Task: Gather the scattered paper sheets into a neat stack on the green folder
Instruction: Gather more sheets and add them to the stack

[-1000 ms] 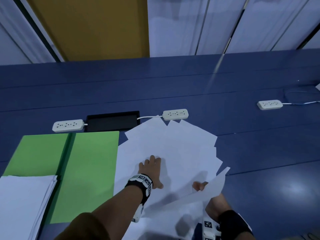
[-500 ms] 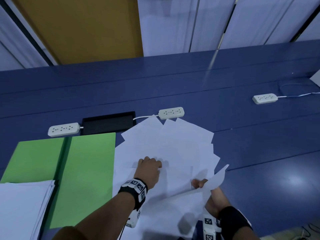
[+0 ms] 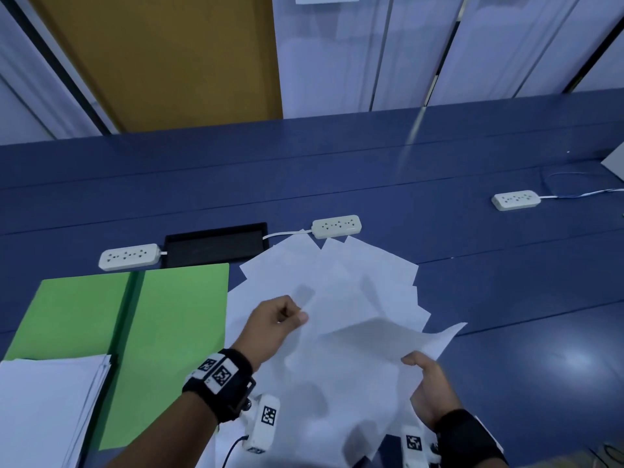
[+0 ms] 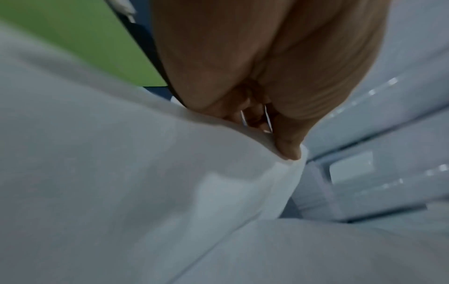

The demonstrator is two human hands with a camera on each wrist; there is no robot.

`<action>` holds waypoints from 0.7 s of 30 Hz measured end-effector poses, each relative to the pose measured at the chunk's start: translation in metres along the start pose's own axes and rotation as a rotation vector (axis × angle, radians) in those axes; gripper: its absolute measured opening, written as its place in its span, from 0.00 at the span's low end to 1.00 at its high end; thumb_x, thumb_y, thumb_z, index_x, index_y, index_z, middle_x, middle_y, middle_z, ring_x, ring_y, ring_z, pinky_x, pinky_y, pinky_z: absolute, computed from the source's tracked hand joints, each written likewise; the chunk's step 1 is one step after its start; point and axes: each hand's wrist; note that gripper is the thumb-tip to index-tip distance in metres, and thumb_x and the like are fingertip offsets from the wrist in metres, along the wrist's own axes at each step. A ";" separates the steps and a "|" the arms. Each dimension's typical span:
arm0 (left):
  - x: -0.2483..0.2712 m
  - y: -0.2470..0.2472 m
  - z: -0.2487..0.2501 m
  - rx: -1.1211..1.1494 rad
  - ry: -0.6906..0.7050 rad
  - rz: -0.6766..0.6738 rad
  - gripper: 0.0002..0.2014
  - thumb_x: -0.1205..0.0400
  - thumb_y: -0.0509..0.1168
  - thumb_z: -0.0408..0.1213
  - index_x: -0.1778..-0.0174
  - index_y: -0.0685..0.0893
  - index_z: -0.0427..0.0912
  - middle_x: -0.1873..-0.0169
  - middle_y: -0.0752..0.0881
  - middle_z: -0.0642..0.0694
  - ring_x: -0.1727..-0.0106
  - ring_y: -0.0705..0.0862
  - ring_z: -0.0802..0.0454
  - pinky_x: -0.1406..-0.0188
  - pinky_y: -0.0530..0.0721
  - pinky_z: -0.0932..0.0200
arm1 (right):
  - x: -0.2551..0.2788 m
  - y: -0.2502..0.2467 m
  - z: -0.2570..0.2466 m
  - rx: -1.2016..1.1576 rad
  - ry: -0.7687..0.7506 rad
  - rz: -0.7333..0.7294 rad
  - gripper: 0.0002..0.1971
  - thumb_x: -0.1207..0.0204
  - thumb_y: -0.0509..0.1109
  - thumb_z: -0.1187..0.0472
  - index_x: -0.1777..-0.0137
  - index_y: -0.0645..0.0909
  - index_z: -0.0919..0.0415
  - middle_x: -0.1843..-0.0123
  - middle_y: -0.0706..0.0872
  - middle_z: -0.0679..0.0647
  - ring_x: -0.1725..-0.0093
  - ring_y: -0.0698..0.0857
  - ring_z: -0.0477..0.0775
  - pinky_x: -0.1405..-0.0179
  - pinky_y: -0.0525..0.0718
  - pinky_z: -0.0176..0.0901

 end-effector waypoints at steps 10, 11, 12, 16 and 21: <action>0.042 0.015 0.026 0.347 -0.033 -0.296 0.11 0.18 0.73 0.33 0.61 0.78 0.42 0.65 0.78 0.51 0.59 0.75 0.56 0.54 0.74 0.66 | 0.006 0.029 -0.001 -0.115 0.061 -0.265 0.30 0.36 0.70 0.72 0.30 0.85 0.72 0.34 0.88 0.72 0.40 0.89 0.72 0.29 0.82 0.65; 0.044 0.016 0.031 0.328 -0.035 -0.355 0.11 0.16 0.72 0.32 0.61 0.77 0.41 0.65 0.77 0.51 0.60 0.74 0.55 0.56 0.73 0.65 | 0.004 0.030 0.002 -0.131 0.070 -0.293 0.33 0.39 0.73 0.71 0.28 0.84 0.73 0.31 0.87 0.72 0.36 0.88 0.73 0.28 0.82 0.65; 0.045 0.016 0.035 0.297 -0.039 -0.402 0.12 0.15 0.72 0.33 0.61 0.76 0.41 0.67 0.75 0.50 0.62 0.71 0.54 0.59 0.69 0.62 | 0.004 0.032 0.003 -0.144 0.079 -0.344 0.35 0.41 0.75 0.70 0.28 0.85 0.72 0.29 0.85 0.71 0.33 0.86 0.73 0.26 0.81 0.66; 0.045 0.017 0.046 0.212 -0.035 -0.456 0.17 0.13 0.70 0.33 0.65 0.73 0.46 0.71 0.69 0.53 0.67 0.62 0.54 0.64 0.60 0.59 | 0.005 0.039 0.006 -0.185 0.055 -0.538 0.13 0.48 0.83 0.65 0.61 0.91 0.64 0.39 0.89 0.68 0.35 0.87 0.73 0.21 0.73 0.71; 0.039 0.016 0.055 0.183 -0.035 -0.454 0.17 0.12 0.69 0.34 0.65 0.70 0.46 0.73 0.64 0.52 0.73 0.54 0.53 0.77 0.54 0.64 | 0.005 0.043 0.006 -0.295 0.080 -0.457 0.25 0.54 0.89 0.65 0.60 0.79 0.64 0.47 0.86 0.68 0.48 0.90 0.73 0.49 0.90 0.65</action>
Point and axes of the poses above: each hand's wrist, its own x-axis away from the middle knuckle, its own y-axis out of the palm, z = x × y
